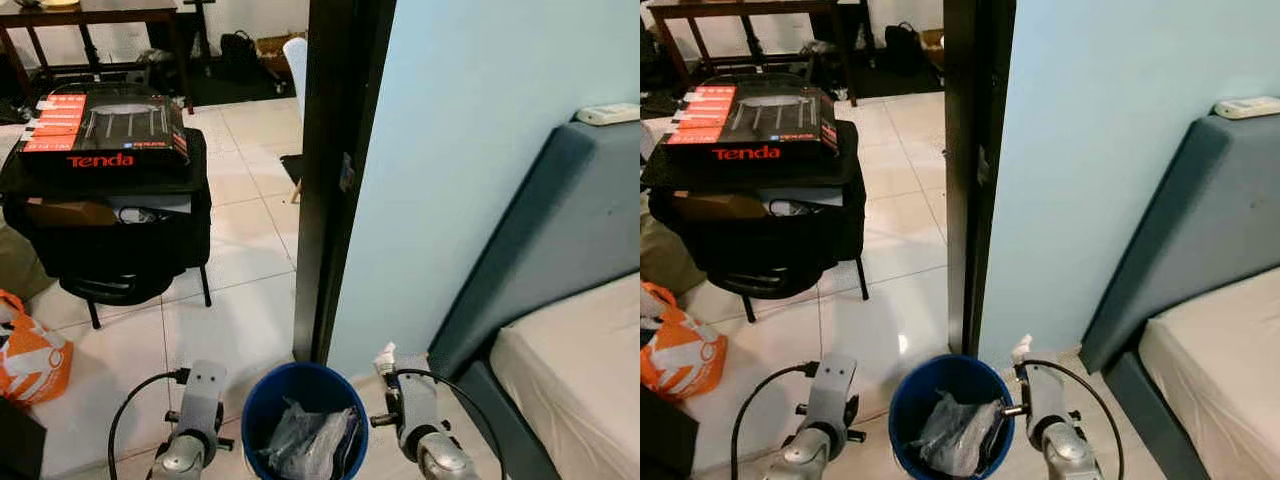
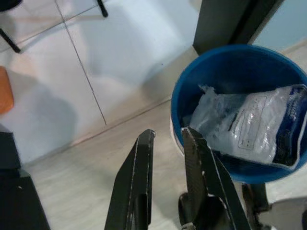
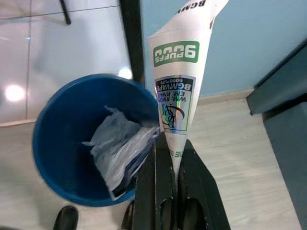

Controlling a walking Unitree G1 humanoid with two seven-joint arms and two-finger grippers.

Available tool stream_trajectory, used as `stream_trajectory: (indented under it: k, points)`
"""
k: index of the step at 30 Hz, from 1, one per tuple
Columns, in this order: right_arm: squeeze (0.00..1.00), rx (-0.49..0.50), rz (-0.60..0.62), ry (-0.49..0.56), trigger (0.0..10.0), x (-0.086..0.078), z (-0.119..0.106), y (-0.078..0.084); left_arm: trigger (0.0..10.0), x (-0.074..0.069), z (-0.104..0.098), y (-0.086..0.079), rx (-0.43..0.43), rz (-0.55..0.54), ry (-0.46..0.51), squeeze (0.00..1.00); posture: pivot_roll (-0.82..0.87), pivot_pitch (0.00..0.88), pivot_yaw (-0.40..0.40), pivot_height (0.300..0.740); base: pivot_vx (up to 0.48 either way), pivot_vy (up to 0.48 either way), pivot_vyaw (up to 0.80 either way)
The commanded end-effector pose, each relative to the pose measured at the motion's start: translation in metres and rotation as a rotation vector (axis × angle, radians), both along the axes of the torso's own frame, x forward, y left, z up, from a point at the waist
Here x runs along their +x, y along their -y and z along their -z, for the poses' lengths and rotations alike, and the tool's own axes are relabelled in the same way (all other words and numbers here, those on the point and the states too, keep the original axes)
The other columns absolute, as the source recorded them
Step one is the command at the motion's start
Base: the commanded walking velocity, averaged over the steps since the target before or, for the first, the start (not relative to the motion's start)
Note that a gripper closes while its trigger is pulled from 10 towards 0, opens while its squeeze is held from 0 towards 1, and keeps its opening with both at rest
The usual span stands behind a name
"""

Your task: Clean up the room

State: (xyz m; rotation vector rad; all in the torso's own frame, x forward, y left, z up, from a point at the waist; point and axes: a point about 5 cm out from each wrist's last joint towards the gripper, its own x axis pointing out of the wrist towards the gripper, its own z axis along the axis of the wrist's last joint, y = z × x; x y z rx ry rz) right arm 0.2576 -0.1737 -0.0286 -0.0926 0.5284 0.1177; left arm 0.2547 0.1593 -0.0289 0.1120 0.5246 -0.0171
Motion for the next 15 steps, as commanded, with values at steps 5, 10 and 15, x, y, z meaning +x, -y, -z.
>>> stream_trajectory:
  k: [5,10,15]
  points:
    - [0.0,0.008,-0.001,-0.005,10.0,0.0012,-0.0002,-0.0027,10.0,-0.0025,0.0024,0.002,0.013,0.027,-0.012,0.0,0.03,0.092,-0.055,0.74,0.0,-0.096,0.0]
    - [0.0,0.002,-0.017,0.005,10.0,0.0045,-0.0026,-0.0046,10.0,-0.0033,0.0043,0.0037,0.021,0.026,-0.032,0.0,0.03,0.094,-0.057,0.74,0.0,-0.384,0.0]
    - [0.0,-0.019,-0.059,0.006,10.0,0.0082,-0.0052,-0.0074,10.0,-0.0029,0.0052,0.0035,0.028,0.026,-0.05,0.0,0.03,0.097,-0.06,0.74,0.0,0.0,0.0]
